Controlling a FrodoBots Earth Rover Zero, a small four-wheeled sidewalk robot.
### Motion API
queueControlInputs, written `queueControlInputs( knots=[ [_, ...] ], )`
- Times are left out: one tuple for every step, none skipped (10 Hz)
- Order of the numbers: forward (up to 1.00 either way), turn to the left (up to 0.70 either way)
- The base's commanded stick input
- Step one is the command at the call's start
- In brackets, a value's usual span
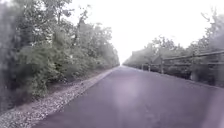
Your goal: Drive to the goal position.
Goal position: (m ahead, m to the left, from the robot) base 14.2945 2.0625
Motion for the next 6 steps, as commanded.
queueControlInputs(
  knots=[
    [1.0,-0.4],
    [1.0,-0.25],
    [1.0,-0.08],
    [1.0,-0.03],
    [1.0,0.0],
    [1.0,0.0]
  ],
)
